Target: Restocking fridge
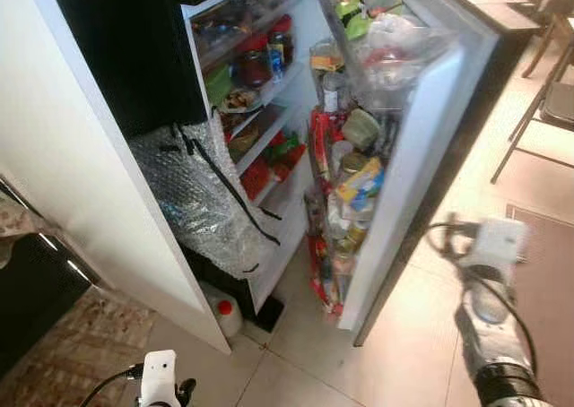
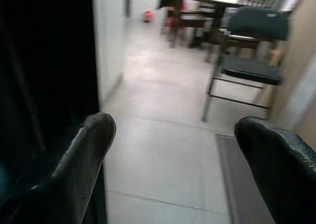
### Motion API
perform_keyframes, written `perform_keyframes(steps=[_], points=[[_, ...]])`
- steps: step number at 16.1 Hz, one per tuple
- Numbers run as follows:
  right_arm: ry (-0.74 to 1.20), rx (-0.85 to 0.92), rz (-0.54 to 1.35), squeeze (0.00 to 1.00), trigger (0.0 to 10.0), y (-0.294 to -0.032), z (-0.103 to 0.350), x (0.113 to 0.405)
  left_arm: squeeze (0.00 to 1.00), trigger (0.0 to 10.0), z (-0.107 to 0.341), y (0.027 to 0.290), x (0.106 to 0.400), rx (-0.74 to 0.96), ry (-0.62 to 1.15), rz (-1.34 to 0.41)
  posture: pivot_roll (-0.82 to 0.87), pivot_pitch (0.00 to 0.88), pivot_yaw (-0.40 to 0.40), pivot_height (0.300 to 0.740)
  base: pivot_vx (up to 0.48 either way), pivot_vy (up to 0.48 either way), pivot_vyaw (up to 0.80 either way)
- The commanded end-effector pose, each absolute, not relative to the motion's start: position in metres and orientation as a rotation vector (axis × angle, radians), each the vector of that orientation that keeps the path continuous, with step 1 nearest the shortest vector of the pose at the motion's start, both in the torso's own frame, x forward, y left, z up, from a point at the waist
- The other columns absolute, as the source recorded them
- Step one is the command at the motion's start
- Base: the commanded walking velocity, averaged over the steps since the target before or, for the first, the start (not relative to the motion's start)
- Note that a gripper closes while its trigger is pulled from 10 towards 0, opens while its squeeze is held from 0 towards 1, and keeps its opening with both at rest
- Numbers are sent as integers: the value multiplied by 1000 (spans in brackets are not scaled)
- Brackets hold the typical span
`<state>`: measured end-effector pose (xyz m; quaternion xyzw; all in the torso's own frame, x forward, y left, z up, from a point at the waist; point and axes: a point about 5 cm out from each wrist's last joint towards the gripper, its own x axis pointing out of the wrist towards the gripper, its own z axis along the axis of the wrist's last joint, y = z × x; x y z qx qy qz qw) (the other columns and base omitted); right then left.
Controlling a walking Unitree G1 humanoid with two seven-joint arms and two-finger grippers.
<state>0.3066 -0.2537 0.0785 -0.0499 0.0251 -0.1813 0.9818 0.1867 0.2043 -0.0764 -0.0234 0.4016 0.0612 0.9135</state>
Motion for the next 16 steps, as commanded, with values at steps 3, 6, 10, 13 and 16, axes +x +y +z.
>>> perform_keyframes(steps=[3,6,10,13,16], points=[[110,-60,-187,0,10000,-232,70,312,0,10000,-78,207,182,-27,841,129,-57,0,36,740,0,0,0],[125,-42,-112,0,10000,-224,66,313,0,10000,-78,208,182,-25,844,131,-58,0,38,740,0,0,0],[79,-28,29,0,10000,-193,93,349,0,10000,-78,209,184,-16,850,129,-71,0,51,740,0,0,0],[27,91,101,0,10000,-168,120,371,0,10000,-77,207,185,-20,848,128,-65,0,52,740,0,0,0],[-18,89,203,0,10000,-139,138,382,0,10000,-78,206,185,-23,848,129,-62,0,51,740,0,0,0]])
